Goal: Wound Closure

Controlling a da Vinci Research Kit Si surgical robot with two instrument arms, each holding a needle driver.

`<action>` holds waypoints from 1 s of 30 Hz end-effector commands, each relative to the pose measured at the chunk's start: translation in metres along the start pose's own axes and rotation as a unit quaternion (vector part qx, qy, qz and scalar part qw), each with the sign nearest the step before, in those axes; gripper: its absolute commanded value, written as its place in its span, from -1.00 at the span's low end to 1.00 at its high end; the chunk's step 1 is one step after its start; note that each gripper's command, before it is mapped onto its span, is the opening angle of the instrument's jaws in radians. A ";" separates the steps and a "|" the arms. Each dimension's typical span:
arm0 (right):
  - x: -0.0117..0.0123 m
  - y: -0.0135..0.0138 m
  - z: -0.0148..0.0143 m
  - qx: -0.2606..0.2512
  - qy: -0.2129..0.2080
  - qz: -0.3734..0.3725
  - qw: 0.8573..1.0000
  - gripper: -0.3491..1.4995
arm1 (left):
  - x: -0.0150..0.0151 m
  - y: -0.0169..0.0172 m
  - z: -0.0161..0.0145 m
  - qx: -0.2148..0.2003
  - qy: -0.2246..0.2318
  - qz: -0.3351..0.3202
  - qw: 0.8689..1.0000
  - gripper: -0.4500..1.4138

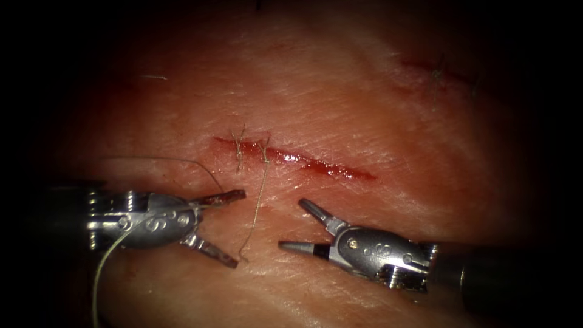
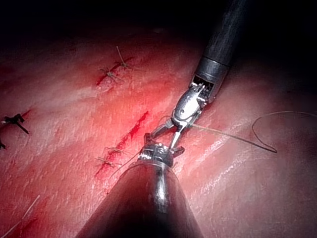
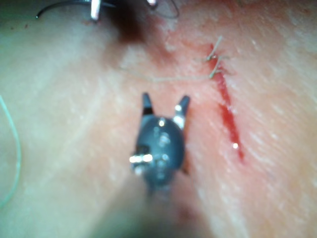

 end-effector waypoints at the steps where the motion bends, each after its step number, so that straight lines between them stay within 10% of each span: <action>1: -0.0004 -0.0005 0.0006 0.001 0.001 0.001 1.000 0.98 | -0.0007 0.0000 0.0011 -0.004 -0.008 0.004 1.000 0.35; 17: -0.0001 -0.0006 0.0008 0.005 0.002 0.005 1.000 0.98 | -0.0052 0.0012 0.0029 -0.028 -0.028 0.015 0.999 0.26; 30: 0.0045 -0.0015 0.0036 0.049 0.019 -0.010 0.999 0.89 | -0.0098 0.0019 -0.0052 0.047 -0.057 -0.032 0.997 0.53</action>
